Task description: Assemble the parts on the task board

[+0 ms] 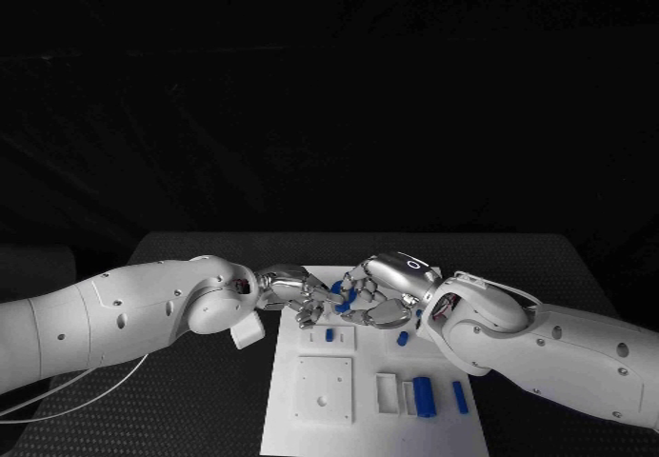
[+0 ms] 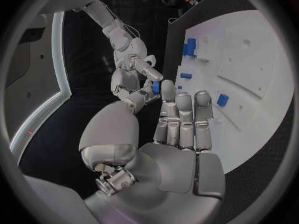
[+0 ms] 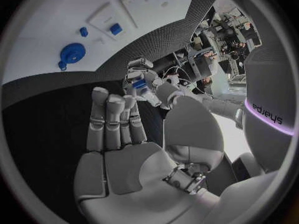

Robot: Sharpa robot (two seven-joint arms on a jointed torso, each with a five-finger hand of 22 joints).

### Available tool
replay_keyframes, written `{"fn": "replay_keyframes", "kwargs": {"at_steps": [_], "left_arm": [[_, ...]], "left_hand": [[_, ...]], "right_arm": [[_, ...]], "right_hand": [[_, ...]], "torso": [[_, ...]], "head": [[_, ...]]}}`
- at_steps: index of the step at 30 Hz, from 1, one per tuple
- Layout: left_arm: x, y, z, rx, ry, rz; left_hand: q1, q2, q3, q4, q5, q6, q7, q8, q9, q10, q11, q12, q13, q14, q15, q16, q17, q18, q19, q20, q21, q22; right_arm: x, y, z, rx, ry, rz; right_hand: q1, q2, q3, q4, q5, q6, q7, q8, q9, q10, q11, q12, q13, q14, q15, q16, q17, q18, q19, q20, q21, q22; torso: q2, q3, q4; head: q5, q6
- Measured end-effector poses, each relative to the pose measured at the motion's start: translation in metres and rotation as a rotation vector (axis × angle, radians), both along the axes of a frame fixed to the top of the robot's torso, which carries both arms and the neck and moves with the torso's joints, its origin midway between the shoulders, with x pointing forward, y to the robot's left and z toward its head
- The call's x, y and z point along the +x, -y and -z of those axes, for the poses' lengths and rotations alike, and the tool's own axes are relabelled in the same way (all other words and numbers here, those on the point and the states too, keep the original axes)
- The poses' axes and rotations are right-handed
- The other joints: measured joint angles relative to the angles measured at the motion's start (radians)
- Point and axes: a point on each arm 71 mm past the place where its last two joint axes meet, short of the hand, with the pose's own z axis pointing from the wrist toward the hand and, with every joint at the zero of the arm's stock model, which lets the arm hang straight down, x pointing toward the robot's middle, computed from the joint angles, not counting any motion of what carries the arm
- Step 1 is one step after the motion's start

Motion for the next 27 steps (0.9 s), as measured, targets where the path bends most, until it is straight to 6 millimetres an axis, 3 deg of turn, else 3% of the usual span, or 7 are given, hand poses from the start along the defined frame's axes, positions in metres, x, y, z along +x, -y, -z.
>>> {"fn": "replay_keyframes", "kwargs": {"at_steps": [8, 16, 27], "left_arm": [[-0.0001, 0.0002, 0.0002, 0.001, -0.004, 0.000], [-0.0002, 0.0008, 0.0002, 0.000, -0.005, -0.001], [0.0007, 0.0014, 0.0001, -0.006, -0.008, -0.017]], "left_hand": [[0.040, 0.040, 0.011, -0.039, 0.000, 0.000, 0.000, 0.000, -0.002, 0.000, 0.000, 0.000, 0.000, 0.000, 0.000, 0.000, 0.000, 0.000, 0.000, 0.000, 0.000, 0.000], [0.039, 0.039, 0.007, -0.043, 0.000, -0.001, -0.001, 0.000, -0.004, 0.000, 0.000, 0.000, 0.000, -0.003, -0.002, 0.000, 0.000, 0.000, 0.000, 0.000, 0.000, 0.000], [0.010, 0.010, -0.009, -0.008, 0.000, -0.002, -0.002, -0.008, -0.011, -0.004, 0.004, 0.000, 0.000, -0.004, 0.000, 0.000, 0.000, 0.000, 0.000, 0.000, -0.004, 0.000]], "right_arm": [[0.0010, 0.0010, 0.0003, -0.007, 0.008, 0.028], [0.0006, 0.0001, 0.0004, -0.009, 0.007, 0.046], [0.0004, -0.0004, 0.0008, -0.012, 0.004, 0.057]], "right_hand": [[-0.003, -0.003, 0.004, 0.003, 0.000, 0.003, -0.003, 0.000, 0.001, 0.004, -0.004, 0.000, -0.002, 0.004, -0.003, 0.000, -0.001, 0.000, 0.004, -0.004, 0.000, 0.000], [-0.007, -0.008, 0.008, 0.008, 0.000, 0.003, -0.003, 0.003, 0.001, 0.004, -0.003, 0.000, -0.002, 0.006, -0.002, 0.000, -0.001, 0.000, 0.004, -0.004, 0.000, 0.000], [-0.007, -0.008, 0.011, 0.011, 0.002, 0.003, -0.003, 0.003, 0.001, 0.005, -0.002, 0.000, -0.003, 0.006, -0.002, 0.000, -0.002, 0.000, 0.004, -0.004, 0.000, 0.000]], "torso": [[0.000, -0.0003, 0.0002], [0.000, -0.0004, 0.0003], [0.000, -0.0003, 0.0000]], "head": [[0.000, -0.001], [-0.001, -0.001], [-0.002, 0.001]]}}
